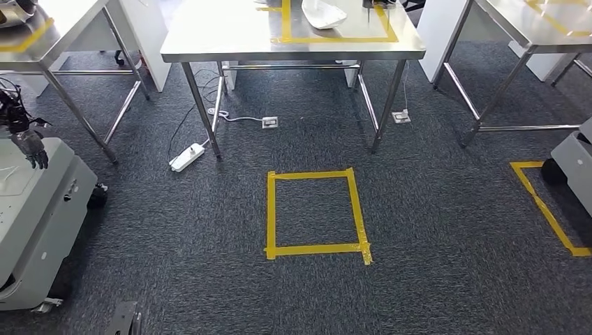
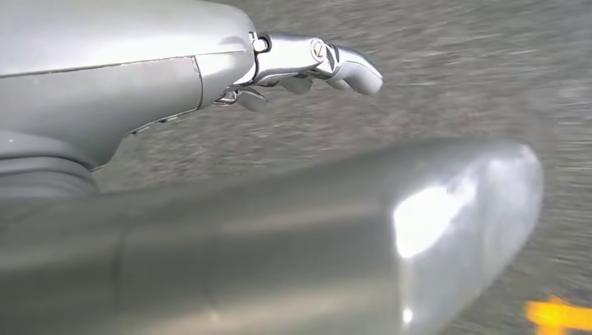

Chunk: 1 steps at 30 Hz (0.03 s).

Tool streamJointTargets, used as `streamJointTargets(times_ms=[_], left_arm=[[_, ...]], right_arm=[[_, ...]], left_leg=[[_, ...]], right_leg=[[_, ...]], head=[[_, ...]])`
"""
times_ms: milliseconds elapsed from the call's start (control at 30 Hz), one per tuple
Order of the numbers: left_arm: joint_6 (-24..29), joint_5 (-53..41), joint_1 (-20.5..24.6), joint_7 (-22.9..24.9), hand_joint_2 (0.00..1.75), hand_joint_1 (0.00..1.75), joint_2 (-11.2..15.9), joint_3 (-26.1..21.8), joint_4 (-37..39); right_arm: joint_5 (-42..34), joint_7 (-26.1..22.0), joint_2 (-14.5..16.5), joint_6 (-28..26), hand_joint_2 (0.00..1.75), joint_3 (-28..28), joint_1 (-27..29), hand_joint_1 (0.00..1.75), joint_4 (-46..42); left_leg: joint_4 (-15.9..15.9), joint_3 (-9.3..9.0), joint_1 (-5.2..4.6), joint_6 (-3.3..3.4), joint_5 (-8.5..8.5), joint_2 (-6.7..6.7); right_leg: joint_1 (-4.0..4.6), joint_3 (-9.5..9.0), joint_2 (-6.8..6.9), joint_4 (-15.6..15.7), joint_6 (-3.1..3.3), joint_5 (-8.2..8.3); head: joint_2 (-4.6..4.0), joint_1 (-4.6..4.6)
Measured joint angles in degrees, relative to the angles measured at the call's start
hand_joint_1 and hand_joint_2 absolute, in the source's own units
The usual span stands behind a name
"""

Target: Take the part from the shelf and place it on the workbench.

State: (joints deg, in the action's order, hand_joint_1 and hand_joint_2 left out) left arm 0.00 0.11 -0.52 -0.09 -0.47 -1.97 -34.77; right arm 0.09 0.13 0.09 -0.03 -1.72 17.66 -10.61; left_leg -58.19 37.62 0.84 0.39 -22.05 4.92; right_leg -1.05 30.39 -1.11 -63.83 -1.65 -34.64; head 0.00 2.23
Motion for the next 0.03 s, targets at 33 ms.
streamJointTargets(times_ms=[33], left_arm=[[0.00,0.00,-0.48,0.02,0.00,0.00,-0.03,0.02,0.46]], right_arm=[[0.00,-0.02,-0.01,0.01,1.75,0.00,-0.51,0.00,-0.41]], left_leg=[[-0.16,0.18,0.03,-0.14,0.09,0.22]], right_leg=[[-0.05,-1.31,-0.40,2.36,0.01,0.95]], head=[[0.00,0.00]])
